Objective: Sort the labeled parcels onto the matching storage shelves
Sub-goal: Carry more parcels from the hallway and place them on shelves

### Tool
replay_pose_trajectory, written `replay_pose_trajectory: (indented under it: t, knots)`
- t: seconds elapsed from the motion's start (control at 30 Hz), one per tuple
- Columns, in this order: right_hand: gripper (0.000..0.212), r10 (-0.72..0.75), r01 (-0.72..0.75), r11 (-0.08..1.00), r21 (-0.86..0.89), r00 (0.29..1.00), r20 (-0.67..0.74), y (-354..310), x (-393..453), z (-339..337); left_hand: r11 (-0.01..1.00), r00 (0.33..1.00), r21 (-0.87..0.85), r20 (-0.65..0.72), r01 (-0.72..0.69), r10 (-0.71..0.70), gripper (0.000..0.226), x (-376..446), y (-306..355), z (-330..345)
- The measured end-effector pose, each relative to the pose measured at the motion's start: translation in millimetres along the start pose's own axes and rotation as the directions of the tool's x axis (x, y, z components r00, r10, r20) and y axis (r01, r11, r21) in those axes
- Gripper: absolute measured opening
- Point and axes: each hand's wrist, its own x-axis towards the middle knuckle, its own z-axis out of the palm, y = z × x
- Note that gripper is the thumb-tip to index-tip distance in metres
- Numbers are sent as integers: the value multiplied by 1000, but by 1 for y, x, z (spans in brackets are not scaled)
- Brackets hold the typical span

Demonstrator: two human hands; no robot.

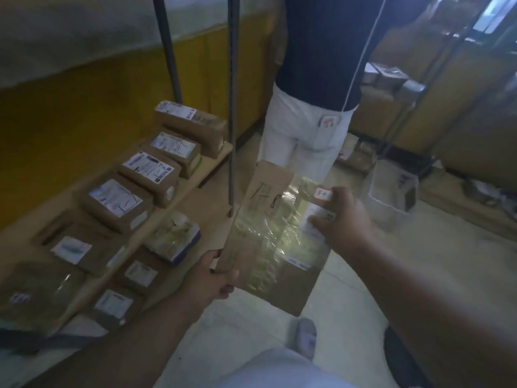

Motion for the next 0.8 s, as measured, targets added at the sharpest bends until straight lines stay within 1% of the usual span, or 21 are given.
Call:
replay_pose_trajectory:
  t: [0.07,0.17,0.23,0.33,0.4,0.5,0.53,0.63,0.73,0.8]
  knots:
    - [61,-55,54,999,3,995,78,6,50,17,998,997,-65,-76,18,-23,42,28,7,14]
    - [61,-146,137,989,58,968,206,10,126,52,985,979,-171,-191,34,-67,38,63,11,38]
    - [61,-188,183,982,44,932,311,12,170,76,974,946,-220,-302,55,-122,37,83,13,53]
    - [66,-217,235,972,7,885,413,10,225,107,959,887,-266,-413,100,-207,43,113,11,70]
    - [67,-226,265,964,-15,850,477,7,255,128,947,858,-296,-448,123,-251,47,141,12,74]
    - [67,-241,295,955,-23,820,520,15,296,180,930,818,-333,-486,153,-309,39,191,1,70]
    - [67,-241,315,948,-49,809,536,19,303,202,925,805,-343,-496,162,-325,38,208,-6,67]
    - [74,-212,285,958,-46,802,558,45,325,274,914,781,-353,-506,199,-366,38,261,-40,56]
    - [70,-171,290,953,-84,749,640,75,340,347,879,721,-411,-531,242,-446,40,307,-88,51]
    - [74,-166,300,951,-80,711,683,93,356,395,853,679,-453,-543,259,-494,45,339,-121,53]
